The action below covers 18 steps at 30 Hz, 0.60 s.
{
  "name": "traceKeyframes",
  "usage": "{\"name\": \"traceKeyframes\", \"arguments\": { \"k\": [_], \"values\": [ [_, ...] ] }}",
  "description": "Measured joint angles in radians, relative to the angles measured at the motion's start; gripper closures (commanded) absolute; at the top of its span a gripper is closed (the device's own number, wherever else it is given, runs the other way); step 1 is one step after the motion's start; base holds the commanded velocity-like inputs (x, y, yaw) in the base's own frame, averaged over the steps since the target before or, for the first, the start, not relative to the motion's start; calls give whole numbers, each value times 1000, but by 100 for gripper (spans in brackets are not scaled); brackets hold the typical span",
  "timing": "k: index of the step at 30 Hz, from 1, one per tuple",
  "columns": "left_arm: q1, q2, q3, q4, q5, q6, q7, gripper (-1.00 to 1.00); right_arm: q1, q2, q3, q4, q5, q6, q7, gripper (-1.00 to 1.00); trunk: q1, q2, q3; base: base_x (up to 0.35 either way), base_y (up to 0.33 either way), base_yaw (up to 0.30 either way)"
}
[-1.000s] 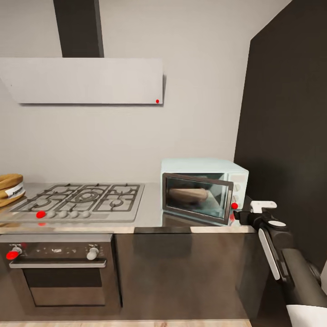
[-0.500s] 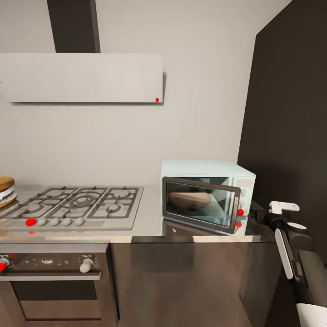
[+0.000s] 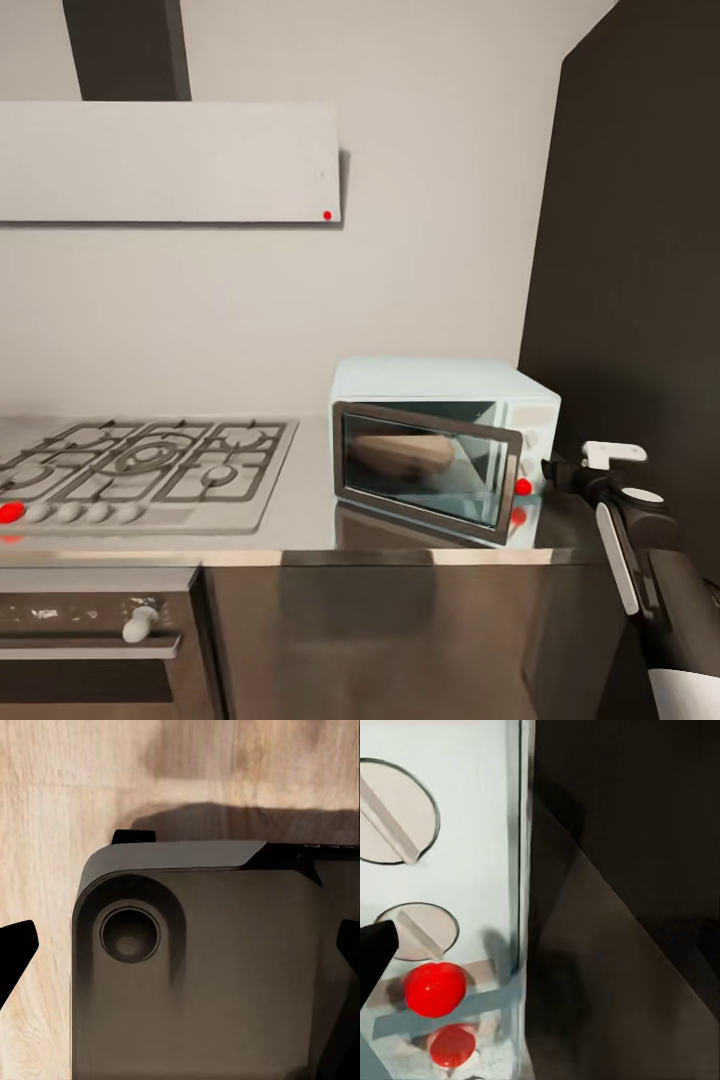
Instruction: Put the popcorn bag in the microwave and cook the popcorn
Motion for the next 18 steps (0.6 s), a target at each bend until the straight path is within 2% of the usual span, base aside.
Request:
{"name": "traceKeyframes", "arguments": {
  "k": [5,7,10,14,16,18],
  "values": [
    [0,0,1,0,0,0,0,-100,0,0,2,0,-3,1,35,-100,0,0,0,152,-105,0],
    [0,0,1,0,0,0,0,-100,0,0,3,0,-4,2,95,-100,0,0,0,14,-9,0],
    [0,0,1,0,0,0,0,-100,0,-1,3,1,-4,3,258,-100,0,0,0,1,-1,0],
    [0,0,1,0,0,-1,0,-100,0,-3,3,1,-3,3,376,-100,0,0,0,0,0,0],
    [0,0,1,0,0,-1,0,-100,0,-3,3,1,-3,3,411,-100,0,0,0,0,0,0],
    [0,0,1,0,0,-1,0,-100,0,-3,28,1,-4,3,435,-100,0,0,0,0,0,0]
  ]
}}
